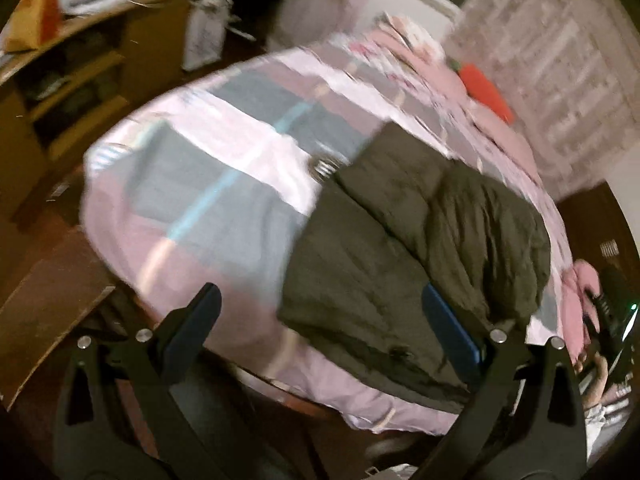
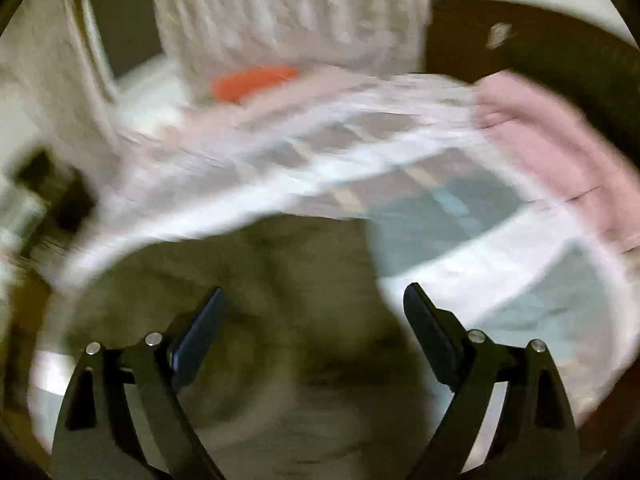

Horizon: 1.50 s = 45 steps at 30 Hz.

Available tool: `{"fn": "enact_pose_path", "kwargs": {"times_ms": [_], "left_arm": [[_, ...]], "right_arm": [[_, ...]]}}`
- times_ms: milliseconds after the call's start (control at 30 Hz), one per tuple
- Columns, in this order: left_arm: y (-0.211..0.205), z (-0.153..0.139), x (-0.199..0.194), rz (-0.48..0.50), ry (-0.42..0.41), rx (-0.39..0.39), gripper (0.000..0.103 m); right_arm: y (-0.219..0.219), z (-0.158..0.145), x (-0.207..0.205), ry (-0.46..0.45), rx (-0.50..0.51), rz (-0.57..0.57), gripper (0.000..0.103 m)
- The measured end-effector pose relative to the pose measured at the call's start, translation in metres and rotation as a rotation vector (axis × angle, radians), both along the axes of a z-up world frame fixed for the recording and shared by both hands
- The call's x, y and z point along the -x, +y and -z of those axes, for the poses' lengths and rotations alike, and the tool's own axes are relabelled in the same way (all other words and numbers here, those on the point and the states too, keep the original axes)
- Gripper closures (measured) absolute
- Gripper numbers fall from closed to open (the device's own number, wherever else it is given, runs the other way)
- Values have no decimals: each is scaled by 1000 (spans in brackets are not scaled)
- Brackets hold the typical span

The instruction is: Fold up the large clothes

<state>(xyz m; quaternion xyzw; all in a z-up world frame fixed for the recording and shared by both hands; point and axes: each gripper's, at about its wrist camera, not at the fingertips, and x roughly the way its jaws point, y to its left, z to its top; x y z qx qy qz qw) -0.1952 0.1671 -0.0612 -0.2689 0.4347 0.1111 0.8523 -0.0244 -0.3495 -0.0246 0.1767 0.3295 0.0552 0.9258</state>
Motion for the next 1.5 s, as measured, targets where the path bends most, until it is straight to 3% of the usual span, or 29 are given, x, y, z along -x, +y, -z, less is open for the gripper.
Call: {"fn": "enact_pose_path", "kwargs": {"times_ms": [33, 133, 233, 267, 367, 500, 633, 733, 800, 900, 967, 1033, 1167, 1233, 1333, 1433, 1500], "left_arm": [[-8, 4, -12, 32, 3, 1, 2], [-31, 19, -42, 106, 33, 3, 2], [-56, 33, -70, 171, 59, 24, 2], [-65, 36, -79, 193, 72, 24, 2], [-87, 44, -105, 248, 103, 6, 2], [-107, 45, -136, 291, 123, -30, 2], [-127, 38, -173, 318, 130, -75, 2], [-153, 30, -205, 372, 111, -140, 2], [-173, 26, -230, 403, 104, -185, 2], [-197, 19, -262, 408, 76, -204, 2], [-216, 31, -286, 417, 117, -260, 2], [-225, 48, -299, 402, 178, -283, 2], [-226, 115, -304, 373, 351, -314, 2], [-214, 135, -301, 345, 386, -261, 2], [-193, 129, -283, 311, 356, -89, 3], [-182, 96, -252, 322, 250, -84, 2], [-176, 83, -236, 331, 199, -68, 2]], "right_arm": [[11, -2, -2, -19, -18, -70, 29], [56, 5, -11, 28, 85, -234, 42], [103, 42, -28, 210, 107, -451, 42], [125, 66, -35, 303, 190, -503, 42], [163, 108, -58, 370, 380, -522, 42], [164, 119, -110, 415, 293, -519, 42], [146, 122, -123, 473, 206, -538, 41], [119, 93, -112, 409, 139, -502, 39], [99, 72, -111, 306, 112, -464, 31], [76, 71, -114, 262, 18, -364, 30], [71, 80, -119, 271, -45, -343, 30], [81, 93, -117, 291, -31, -356, 30], [95, 140, -121, 434, 172, -326, 30], [99, 149, -119, 453, 177, -314, 30], [94, 122, -110, 401, 153, -315, 30], [86, 96, -100, 327, 63, -375, 30], [93, 91, -88, 342, 25, -481, 24]]}}
